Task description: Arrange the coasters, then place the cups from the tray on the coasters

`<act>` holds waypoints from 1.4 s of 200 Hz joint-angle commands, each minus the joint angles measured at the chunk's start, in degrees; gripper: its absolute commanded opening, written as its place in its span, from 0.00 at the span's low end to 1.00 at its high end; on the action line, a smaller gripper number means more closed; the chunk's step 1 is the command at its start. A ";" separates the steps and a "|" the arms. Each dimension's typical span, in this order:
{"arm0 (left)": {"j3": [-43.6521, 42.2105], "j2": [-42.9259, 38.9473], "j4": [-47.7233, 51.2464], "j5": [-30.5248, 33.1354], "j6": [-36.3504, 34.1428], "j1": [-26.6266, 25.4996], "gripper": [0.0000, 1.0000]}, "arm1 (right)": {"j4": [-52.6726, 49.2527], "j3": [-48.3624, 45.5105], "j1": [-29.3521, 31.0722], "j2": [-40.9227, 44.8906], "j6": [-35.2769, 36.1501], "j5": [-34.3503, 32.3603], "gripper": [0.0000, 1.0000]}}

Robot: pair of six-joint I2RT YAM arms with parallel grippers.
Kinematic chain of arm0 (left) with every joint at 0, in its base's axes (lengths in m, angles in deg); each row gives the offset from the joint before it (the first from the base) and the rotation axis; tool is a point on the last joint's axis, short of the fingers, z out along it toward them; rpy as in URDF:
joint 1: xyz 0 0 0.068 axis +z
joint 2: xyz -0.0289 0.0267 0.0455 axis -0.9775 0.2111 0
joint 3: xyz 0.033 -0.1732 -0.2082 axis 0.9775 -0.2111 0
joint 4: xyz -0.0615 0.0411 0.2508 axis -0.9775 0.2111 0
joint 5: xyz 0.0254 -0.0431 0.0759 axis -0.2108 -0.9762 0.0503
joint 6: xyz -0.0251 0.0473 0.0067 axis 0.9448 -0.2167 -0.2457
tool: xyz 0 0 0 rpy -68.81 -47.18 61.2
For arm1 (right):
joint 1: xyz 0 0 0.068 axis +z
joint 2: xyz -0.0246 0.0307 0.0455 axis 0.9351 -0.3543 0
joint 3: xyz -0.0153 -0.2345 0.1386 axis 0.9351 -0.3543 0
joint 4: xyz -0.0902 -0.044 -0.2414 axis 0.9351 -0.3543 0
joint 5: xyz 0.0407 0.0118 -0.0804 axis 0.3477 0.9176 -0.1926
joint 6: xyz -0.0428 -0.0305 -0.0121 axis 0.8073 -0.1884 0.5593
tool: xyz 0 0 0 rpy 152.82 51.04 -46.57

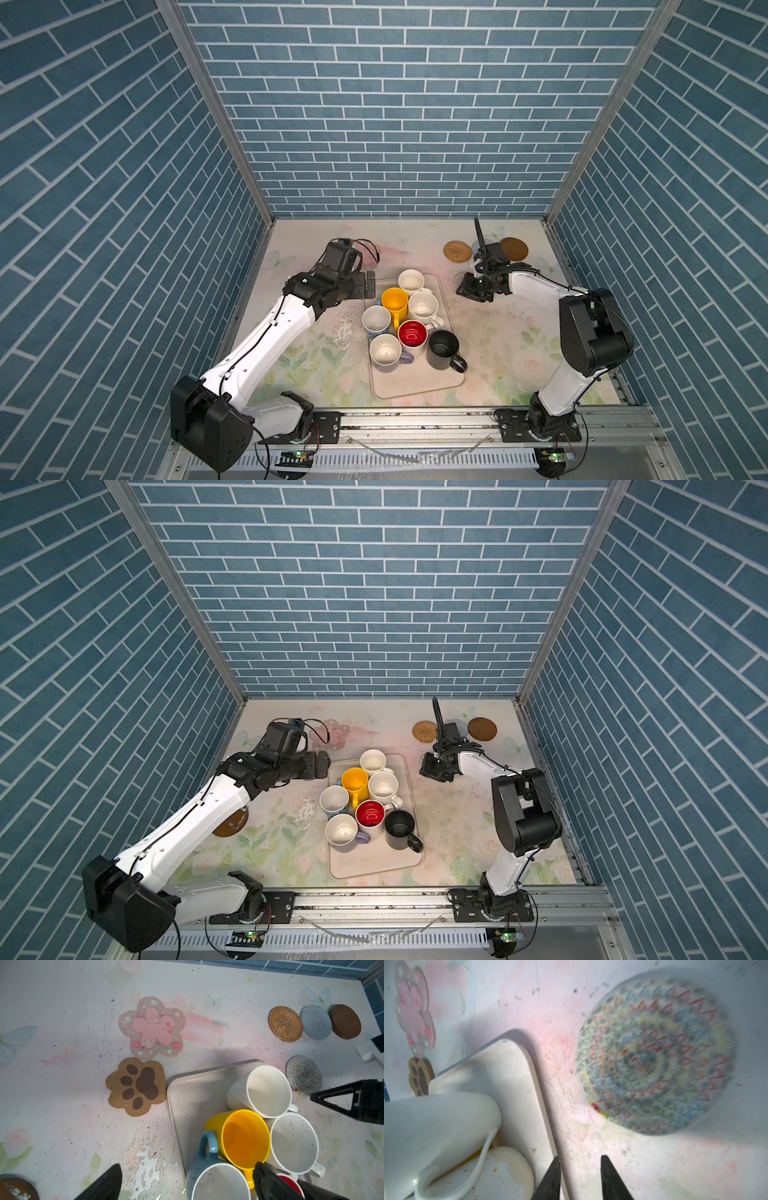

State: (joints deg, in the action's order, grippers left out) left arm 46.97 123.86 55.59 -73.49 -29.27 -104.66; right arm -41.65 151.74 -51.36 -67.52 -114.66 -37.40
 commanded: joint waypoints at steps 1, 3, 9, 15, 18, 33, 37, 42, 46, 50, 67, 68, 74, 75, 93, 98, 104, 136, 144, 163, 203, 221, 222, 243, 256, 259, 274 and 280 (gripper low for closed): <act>2.23 1.58 0.50 -0.31 -1.20 0.37 0.99 | -2.25 3.13 -2.08 -1.12 0.45 0.64 0.35; 2.32 1.65 0.52 -0.32 -1.24 0.32 0.99 | -2.14 3.23 -2.25 -1.45 0.46 0.73 0.35; 2.59 1.99 0.58 -0.48 -1.40 0.38 0.99 | -1.79 3.62 -2.61 -2.24 0.46 1.00 0.35; 2.79 2.18 0.49 -0.65 -1.51 0.39 0.99 | -1.38 3.95 -2.96 -3.05 0.31 1.33 0.36; 2.81 2.28 0.49 -0.74 -1.59 0.38 0.99 | -1.16 4.18 -3.09 -3.48 0.17 1.50 0.36; 3.23 2.71 0.33 -0.94 -1.91 0.34 0.99 | 0.17 4.81 -3.71 -5.27 -0.32 1.76 0.37; 3.36 2.83 0.33 -0.86 -1.95 0.38 0.99 | 0.46 5.00 -3.78 -5.73 -0.49 1.69 0.37; 3.48 3.01 0.42 -0.86 -2.04 0.37 0.99 | 0.76 5.31 -3.90 -6.33 -0.66 1.67 0.37; 3.62 3.08 0.47 -0.80 -2.12 0.40 0.99 | 0.91 5.69 -3.98 -6.83 -0.73 1.67 0.37; 3.71 3.20 0.56 -0.81 -2.13 0.46 0.99 | 0.97 6.12 -4.02 -7.38 -0.77 1.67 0.37; 4.15 3.66 0.84 -0.78 -2.47 0.57 0.99 | 0.83 8.34 -4.00 -9.81 -0.77 1.58 0.37; 4.18 3.67 0.84 -0.77 -2.48 0.52 0.99 | 0.86 8.45 -4.00 -10.02 -0.77 1.58 0.37; 4.34 3.77 0.96 -0.77 -2.57 0.64 0.99 | 0.74 9.28 -4.00 -11.10 -0.77 1.64 0.37; 4.36 3.82 0.99 -0.77 -2.57 0.65 0.99 | 0.68 9.40 -4.00 -11.28 -0.77 1.70 0.37; 4.68 3.96 1.28 -0.77 -2.79 1.03 0.99 | 0.89 11.61 -3.96 -13.97 -1.44 2.55 0.37; 4.76 3.96 1.37 -0.85 -2.83 1.11 0.99 | 1.12 12.15 -3.87 -14.60 -1.68 2.91 0.37; 4.92 3.95 1.50 -0.92 -2.93 1.25 0.99 | 1.25 12.79 -3.76 -15.30 -1.97 3.34 0.37; 5.34 3.96 2.00 -1.12 -3.36 2.18 0.99 | 0.74 17.01 -1.87 -18.30 -2.59 4.29 0.37; 5.34 3.96 2.06 -1.27 -3.42 2.50 0.99 | 0.54 18.10 -1.32 -19.01 -2.70 4.55 0.37; 5.24 4.12 1.92 -1.55 -3.40 3.00 0.99 | 0.38 20.65 -0.54 -20.90 -3.31 4.87 0.36; 5.17 4.48 2.01 -1.91 -3.60 3.23 0.99 | 0.04 25.74 0.73 -24.82 -4.69 5.81 0.36; 5.12 4.57 2.24 -1.76 -3.87 3.42 0.99 | -0.45 27.77 1.51 -26.04 -4.72 4.84 0.36; 5.14 4.57 2.25 -1.75 -3.88 3.40 0.99 | -0.49 27.88 1.52 -26.04 -4.72 4.84 0.36; 5.17 4.55 2.60 -1.73 -4.06 3.74 0.99 | -0.27 30.13 2.06 -28.94 -5.46 5.24 0.36; 5.25 4.48 2.83 -1.82 -4.16 3.96 0.99 | -0.59 31.96 2.45 -30.26 -5.77 5.66 0.35; 5.21 4.50 2.91 -1.82 -4.24 3.94 0.99 | -0.73 32.34 2.55 -30.53 -5.82 5.70 0.35; 5.42 4.41 3.30 -1.82 -4.43 4.24 0.99 | -1.06 34.20 3.00 -31.76 -5.96 5.80 0.35; 5.43 4.31 3.39 -1.82 -4.43 4.36 0.99 | -1.22 34.87 3.18 -32.23 -6.06 5.86 0.35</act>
State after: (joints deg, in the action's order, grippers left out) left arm 51.10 127.97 56.99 -75.11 -32.70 -101.06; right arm -40.52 183.85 -49.20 -96.26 -118.96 -31.57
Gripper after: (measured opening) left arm 0.994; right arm 0.354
